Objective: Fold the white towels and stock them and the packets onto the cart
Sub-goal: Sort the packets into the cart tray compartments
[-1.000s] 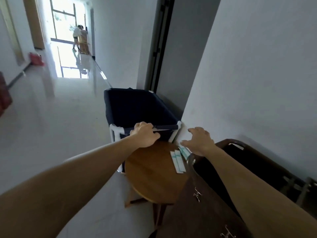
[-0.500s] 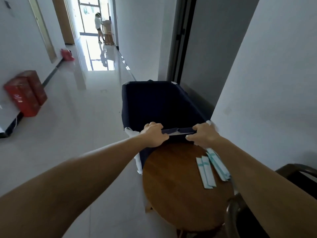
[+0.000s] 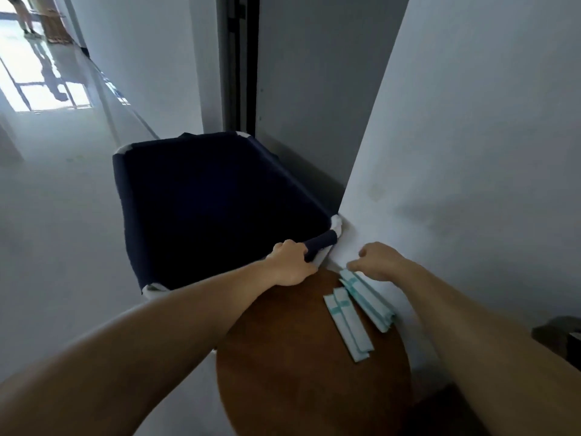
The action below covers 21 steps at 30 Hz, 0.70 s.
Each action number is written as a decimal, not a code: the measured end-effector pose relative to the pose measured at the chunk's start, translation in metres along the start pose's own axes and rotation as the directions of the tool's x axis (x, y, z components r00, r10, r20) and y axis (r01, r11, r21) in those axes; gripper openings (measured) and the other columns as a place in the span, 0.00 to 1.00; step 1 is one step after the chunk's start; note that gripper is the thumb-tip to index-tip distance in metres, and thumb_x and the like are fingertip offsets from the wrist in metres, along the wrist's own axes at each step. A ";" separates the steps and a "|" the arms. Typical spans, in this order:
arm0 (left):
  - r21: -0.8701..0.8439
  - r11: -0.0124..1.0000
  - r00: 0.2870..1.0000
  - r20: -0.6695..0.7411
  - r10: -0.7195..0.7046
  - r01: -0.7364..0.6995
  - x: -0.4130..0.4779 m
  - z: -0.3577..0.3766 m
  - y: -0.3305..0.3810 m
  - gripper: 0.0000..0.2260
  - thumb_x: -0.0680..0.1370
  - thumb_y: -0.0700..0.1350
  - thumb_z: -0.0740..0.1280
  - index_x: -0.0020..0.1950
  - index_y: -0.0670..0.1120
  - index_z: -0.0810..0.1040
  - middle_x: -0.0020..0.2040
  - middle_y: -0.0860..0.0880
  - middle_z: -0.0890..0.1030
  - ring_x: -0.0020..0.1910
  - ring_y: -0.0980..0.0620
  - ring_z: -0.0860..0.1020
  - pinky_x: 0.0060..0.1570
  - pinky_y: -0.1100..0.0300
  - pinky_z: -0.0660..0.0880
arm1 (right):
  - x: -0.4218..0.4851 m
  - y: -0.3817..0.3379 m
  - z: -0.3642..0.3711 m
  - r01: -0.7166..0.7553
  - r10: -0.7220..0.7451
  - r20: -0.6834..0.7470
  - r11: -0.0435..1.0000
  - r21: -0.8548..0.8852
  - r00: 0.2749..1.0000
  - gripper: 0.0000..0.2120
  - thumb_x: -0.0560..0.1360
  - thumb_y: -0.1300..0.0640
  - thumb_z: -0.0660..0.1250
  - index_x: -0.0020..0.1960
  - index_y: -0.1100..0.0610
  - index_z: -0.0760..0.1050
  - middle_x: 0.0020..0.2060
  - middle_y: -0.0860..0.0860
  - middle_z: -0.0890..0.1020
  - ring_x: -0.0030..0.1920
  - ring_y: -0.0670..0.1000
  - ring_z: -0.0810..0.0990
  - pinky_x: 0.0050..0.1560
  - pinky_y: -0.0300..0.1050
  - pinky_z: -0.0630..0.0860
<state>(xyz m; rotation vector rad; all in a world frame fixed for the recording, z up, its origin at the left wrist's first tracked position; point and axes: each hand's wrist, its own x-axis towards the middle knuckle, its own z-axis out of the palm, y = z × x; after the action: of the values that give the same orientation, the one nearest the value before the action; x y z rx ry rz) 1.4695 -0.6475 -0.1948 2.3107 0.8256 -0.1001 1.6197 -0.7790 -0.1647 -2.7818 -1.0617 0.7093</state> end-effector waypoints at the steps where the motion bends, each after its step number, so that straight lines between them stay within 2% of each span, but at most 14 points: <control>1: 0.013 1.000 0.999 0.023 0.023 -0.023 0.015 -0.002 0.000 0.24 0.78 0.54 0.65 0.72 0.45 0.70 0.59 0.44 0.74 0.52 0.45 0.78 0.52 0.49 0.79 | 0.011 0.002 0.002 -0.041 0.041 0.002 0.999 0.013 0.999 0.17 0.76 0.46 0.68 0.56 0.58 0.76 0.56 0.56 0.79 0.51 0.54 0.77 0.43 0.44 0.70; 3: 0.048 0.995 0.995 0.061 0.080 -0.083 0.046 -0.003 0.002 0.21 0.79 0.54 0.65 0.68 0.44 0.73 0.59 0.43 0.75 0.54 0.43 0.77 0.55 0.47 0.78 | 0.035 0.010 0.011 -0.113 0.113 0.006 0.991 0.072 0.994 0.16 0.76 0.45 0.68 0.40 0.57 0.71 0.44 0.54 0.77 0.40 0.50 0.74 0.34 0.43 0.65; 4: 0.068 0.990 0.991 0.071 0.118 -0.123 0.059 -0.003 0.003 0.19 0.79 0.54 0.64 0.65 0.43 0.75 0.58 0.43 0.77 0.55 0.42 0.78 0.56 0.47 0.77 | 0.042 0.013 0.017 -0.153 0.153 0.012 0.983 0.098 0.988 0.17 0.76 0.45 0.68 0.38 0.56 0.69 0.40 0.52 0.74 0.37 0.50 0.72 0.32 0.42 0.63; 6: 0.099 0.975 0.976 0.114 0.188 -0.199 0.077 0.005 0.006 0.15 0.80 0.51 0.63 0.59 0.42 0.78 0.57 0.42 0.78 0.57 0.41 0.77 0.58 0.49 0.75 | 0.052 0.021 0.031 -0.220 0.217 0.039 0.970 0.102 0.975 0.16 0.77 0.45 0.68 0.44 0.58 0.72 0.42 0.53 0.74 0.41 0.52 0.74 0.33 0.42 0.65; 9: 0.091 0.959 0.935 0.263 0.237 -0.268 0.099 0.034 0.002 0.15 0.81 0.49 0.62 0.60 0.40 0.78 0.59 0.42 0.78 0.59 0.41 0.76 0.56 0.53 0.73 | 0.067 0.044 0.061 -0.309 0.298 0.095 0.939 0.150 0.950 0.19 0.75 0.45 0.70 0.57 0.57 0.75 0.49 0.53 0.77 0.47 0.53 0.77 0.43 0.44 0.73; 13: 0.079 0.971 0.909 0.377 0.179 -0.224 0.137 0.095 -0.019 0.16 0.80 0.55 0.64 0.52 0.42 0.79 0.52 0.43 0.80 0.52 0.42 0.79 0.49 0.54 0.76 | 0.101 0.085 0.113 -0.420 0.387 0.166 0.866 0.271 0.907 0.23 0.73 0.46 0.72 0.61 0.61 0.76 0.56 0.57 0.81 0.52 0.57 0.81 0.52 0.49 0.80; 16: 0.091 0.979 0.904 0.408 0.132 -0.184 0.162 0.130 -0.030 0.14 0.82 0.52 0.61 0.57 0.43 0.80 0.55 0.44 0.80 0.54 0.44 0.78 0.56 0.52 0.76 | 0.133 0.111 0.149 -0.460 0.404 0.235 0.843 0.279 0.884 0.25 0.75 0.45 0.71 0.64 0.61 0.75 0.59 0.58 0.80 0.57 0.58 0.80 0.51 0.45 0.76; 18: 0.110 0.980 0.897 0.429 0.103 -0.166 0.177 0.151 -0.037 0.15 0.83 0.51 0.59 0.60 0.44 0.79 0.58 0.44 0.80 0.56 0.45 0.78 0.59 0.51 0.75 | 0.155 0.127 0.178 -0.468 0.401 0.262 0.833 0.294 0.878 0.28 0.75 0.44 0.70 0.67 0.62 0.74 0.62 0.58 0.79 0.60 0.59 0.79 0.55 0.45 0.76; 21: 0.107 0.985 0.889 0.453 0.071 -0.134 0.197 0.181 -0.045 0.15 0.84 0.47 0.59 0.65 0.42 0.77 0.63 0.43 0.78 0.61 0.45 0.77 0.59 0.59 0.69 | 0.180 0.148 0.216 -0.492 0.426 0.254 0.806 0.329 0.868 0.30 0.75 0.43 0.70 0.71 0.58 0.71 0.64 0.58 0.78 0.62 0.59 0.78 0.61 0.49 0.76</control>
<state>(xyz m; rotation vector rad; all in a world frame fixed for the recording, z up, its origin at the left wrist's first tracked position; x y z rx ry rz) 1.6265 -0.6287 -0.4153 2.3148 0.4686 -0.6366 1.7304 -0.7928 -0.4622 -2.6619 -0.1925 1.0835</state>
